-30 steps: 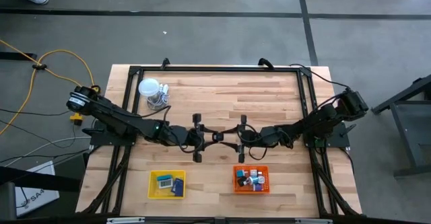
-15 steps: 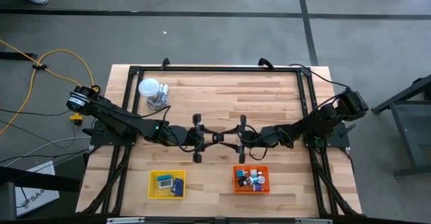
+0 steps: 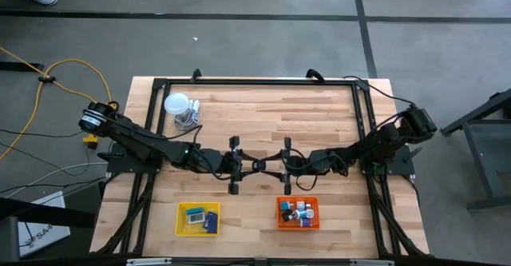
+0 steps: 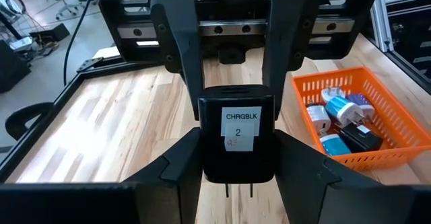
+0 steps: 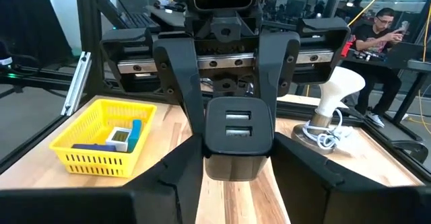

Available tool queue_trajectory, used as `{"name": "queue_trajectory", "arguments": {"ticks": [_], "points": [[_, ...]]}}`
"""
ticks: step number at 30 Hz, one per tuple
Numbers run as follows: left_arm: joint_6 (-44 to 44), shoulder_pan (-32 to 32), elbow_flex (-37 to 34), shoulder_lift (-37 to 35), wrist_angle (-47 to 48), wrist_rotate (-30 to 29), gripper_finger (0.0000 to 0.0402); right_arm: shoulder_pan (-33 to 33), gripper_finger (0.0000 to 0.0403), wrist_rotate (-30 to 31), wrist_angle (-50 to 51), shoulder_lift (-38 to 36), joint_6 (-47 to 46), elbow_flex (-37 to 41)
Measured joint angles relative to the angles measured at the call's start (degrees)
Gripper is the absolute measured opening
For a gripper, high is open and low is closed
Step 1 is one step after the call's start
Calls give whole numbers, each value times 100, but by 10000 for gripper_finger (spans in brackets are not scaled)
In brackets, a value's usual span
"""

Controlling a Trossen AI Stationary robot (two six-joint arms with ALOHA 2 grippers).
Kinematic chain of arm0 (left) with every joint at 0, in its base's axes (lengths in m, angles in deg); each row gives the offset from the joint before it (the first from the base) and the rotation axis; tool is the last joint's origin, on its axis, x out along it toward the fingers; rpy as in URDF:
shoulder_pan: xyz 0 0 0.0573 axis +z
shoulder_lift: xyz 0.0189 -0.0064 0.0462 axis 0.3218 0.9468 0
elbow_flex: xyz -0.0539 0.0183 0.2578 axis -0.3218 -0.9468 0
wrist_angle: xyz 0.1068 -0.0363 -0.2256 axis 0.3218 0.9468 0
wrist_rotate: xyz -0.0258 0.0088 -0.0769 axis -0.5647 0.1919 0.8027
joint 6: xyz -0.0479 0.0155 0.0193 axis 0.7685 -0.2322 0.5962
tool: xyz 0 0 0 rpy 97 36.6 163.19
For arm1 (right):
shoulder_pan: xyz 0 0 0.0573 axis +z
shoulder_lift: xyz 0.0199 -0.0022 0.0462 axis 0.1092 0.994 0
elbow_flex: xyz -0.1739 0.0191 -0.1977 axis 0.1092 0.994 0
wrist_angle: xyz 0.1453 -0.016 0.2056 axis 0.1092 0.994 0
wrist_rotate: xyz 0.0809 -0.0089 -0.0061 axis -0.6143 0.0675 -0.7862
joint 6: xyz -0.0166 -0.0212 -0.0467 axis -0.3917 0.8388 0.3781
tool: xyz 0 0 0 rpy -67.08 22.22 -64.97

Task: Pick & Place Office items
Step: Put the black charger adapter into the orange bin

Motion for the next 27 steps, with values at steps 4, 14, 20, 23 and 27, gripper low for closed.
{"name": "queue_trajectory", "arguments": {"ticks": [4, 14, 20, 23, 27], "points": [[-24, 0, 0, 0, 6, 1, 145, 2, 134, 4, 1, 0, 20, 0], [175, 81, -4, -1, 7, 68, 202, 0, 127, -4, -2, 0, 49, -4], [129, 105, -4, 0, 2, 59, 246, 7, 120, -11, 2, 0, 46, -4], [129, 104, -4, 0, -3, 56, 252, 9, 120, 8, 56, -2, 12, -7], [127, 41, -9, 0, -1, 22, 253, 17, 120, 95, 266, -7, -157, -11]]}}
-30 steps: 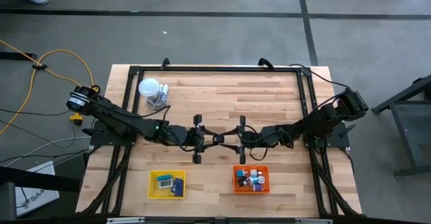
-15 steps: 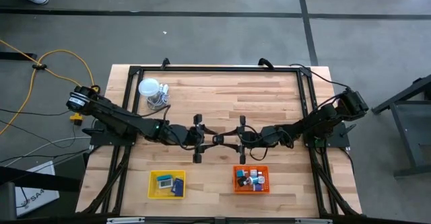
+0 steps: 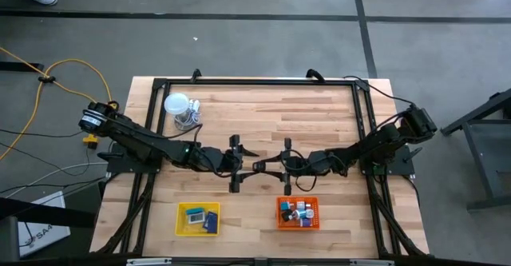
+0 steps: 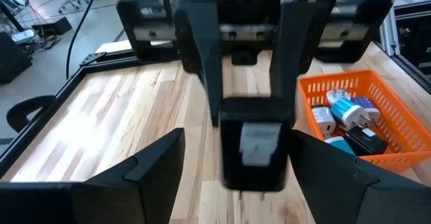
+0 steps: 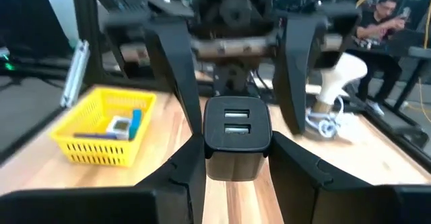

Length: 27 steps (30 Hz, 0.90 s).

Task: Pick & Place Office items
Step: Put the black charger adapter into the orange bin

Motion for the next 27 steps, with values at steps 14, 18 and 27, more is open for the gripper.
{"name": "queue_trajectory", "arguments": {"ticks": [14, 18, 27], "points": [[0, -338, 0, -87, 11, -7, 254, 1107, 120, 1716, 1638, -615, -665, 4], [0, -406, 0, -118, 24, -9, 254, 1685, 120, 2071, 2439, -989, -1803, 4], [26, -410, 0, -118, 27, -14, 254, 2630, 120, 2057, 4000, -1078, -4503, 4]]}}
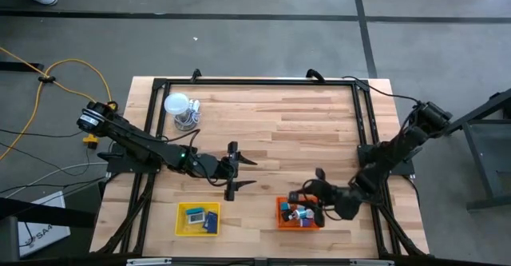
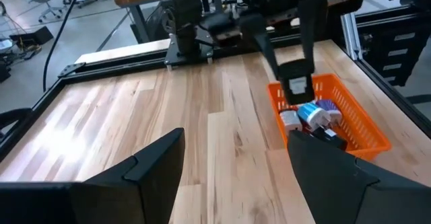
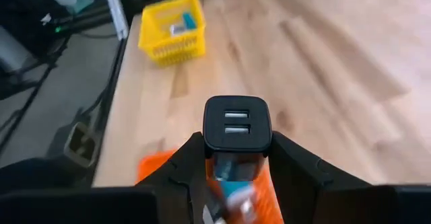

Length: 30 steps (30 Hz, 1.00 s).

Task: Pick & Place Office items
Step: Put the black charger adapter into the orange bin

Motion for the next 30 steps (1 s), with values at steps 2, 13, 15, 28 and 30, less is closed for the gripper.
{"name": "queue_trajectory", "arguments": {"ticks": [2, 13, 15, 28, 30], "points": [[4, 0, 0, 0, 0, -4, 254, 75, 120, -203, 108, 0, -295, 0], [17, 0, 0, 0, 0, -4, 254, 108, 121, -642, 120, 411, -782, 0], [17, 0, 0, 0, 0, -4, 254, 69, 122, -629, 122, 526, -837, 0], [17, 0, 7, 2, 0, -2, 254, -55, 185, -867, -152, 756, -887, 4], [17, 0, 7, 2, 0, -2, 254, -55, 197, -868, -152, 756, -885, 2]]}}
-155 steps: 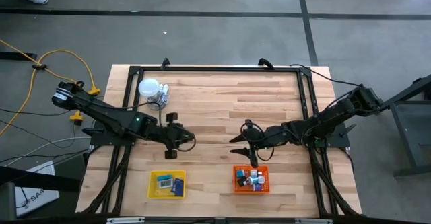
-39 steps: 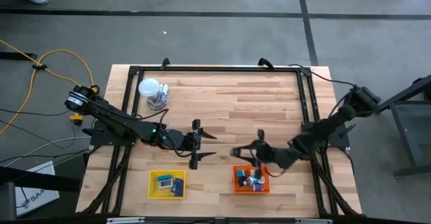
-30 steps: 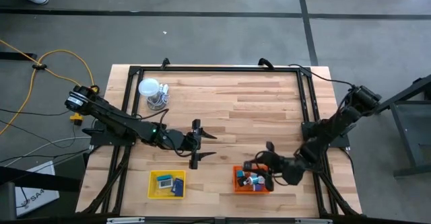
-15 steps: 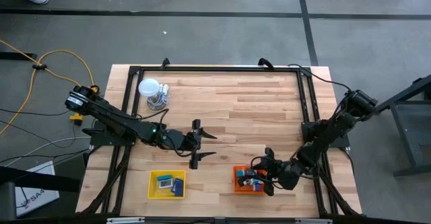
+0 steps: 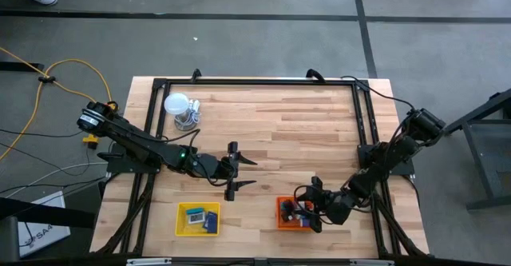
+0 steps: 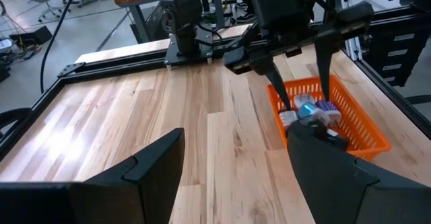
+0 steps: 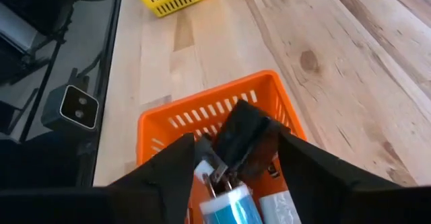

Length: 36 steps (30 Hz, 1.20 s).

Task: Pick & Place Office items
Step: Put the black charger adapter into the orange bin, then return to Home Position

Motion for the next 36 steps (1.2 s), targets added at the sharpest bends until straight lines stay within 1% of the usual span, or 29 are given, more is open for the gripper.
{"name": "queue_trajectory", "arguments": {"ticks": [3, 6, 12, 15, 20, 23, 29, 36], "points": [[0, 0, 0, 0, 1, 0, 254, 0, 208, 0, -6, 0, 8, 0], [-2, 0, 0, 0, 0, 0, 254, -2, 211, 0, -19, 0, 44, 0], [16, 0, 0, 0, -2, 0, 254, -22, 210, 103, -713, -54, 801, 0], [199, 0, 0, -78, -6, 2, 254, -120, 210, 85, -1078, -168, 1199, 0], [383, 0, 2, -364, 97, 2, 254, -426, 210, 61, -1119, -466, 1517, 0], [553, 41, 2, -546, 378, 4, 254, -712, 210, -174, -1120, -604, 1803, 0], [929, 188, 2, -895, 1070, 2, 254, -1487, 210, -894, -1149, -770, 2309, 0], [970, 396, 2, -1106, 1169, 0, 254, -2564, 210, -1738, -1419, -822, 2676, 2]]}}
